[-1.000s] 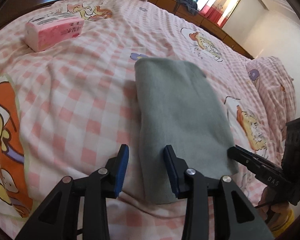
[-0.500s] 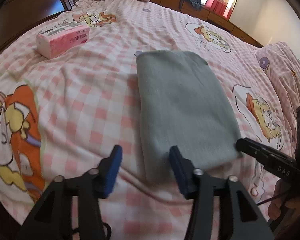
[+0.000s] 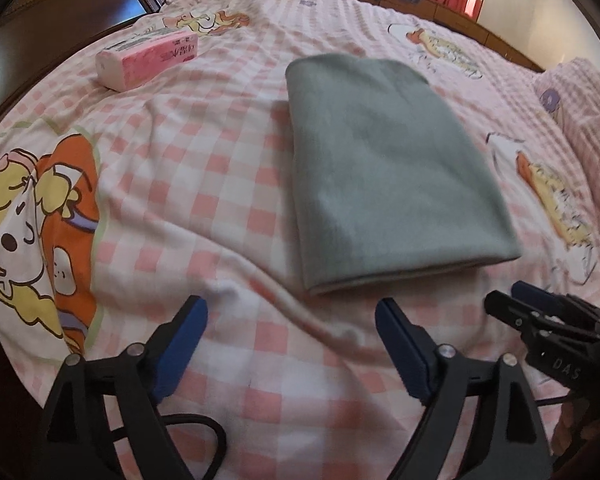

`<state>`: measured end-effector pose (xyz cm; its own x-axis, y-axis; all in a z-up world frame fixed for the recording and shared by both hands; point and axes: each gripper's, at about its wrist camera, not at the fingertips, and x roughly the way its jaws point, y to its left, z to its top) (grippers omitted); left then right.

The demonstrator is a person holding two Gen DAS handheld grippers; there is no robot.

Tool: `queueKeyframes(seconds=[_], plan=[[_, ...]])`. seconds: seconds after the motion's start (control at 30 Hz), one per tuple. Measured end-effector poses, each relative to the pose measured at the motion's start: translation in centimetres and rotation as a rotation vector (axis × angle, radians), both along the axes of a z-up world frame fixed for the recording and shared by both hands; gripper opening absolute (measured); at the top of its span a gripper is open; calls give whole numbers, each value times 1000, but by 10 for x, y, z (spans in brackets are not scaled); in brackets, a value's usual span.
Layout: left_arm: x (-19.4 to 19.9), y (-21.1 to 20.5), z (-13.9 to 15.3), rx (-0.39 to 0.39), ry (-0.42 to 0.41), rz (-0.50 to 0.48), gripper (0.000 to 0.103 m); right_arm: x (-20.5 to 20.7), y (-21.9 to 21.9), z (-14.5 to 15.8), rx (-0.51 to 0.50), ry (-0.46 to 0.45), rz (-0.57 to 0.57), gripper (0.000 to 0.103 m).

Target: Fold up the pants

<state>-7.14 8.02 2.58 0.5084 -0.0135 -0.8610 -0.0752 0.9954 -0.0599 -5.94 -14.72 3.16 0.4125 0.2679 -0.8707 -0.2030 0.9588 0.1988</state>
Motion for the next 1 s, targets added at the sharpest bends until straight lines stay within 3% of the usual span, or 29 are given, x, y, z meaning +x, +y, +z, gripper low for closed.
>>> queueKeyframes(seconds=[0.43,1.0], plan=[[-3,11,-16,-20,15,47,97,-9,15,-7,-46,-72,26,73],[-5,7,-18,14,9,41,97,-8,14,-7,-32,-77,20,73]])
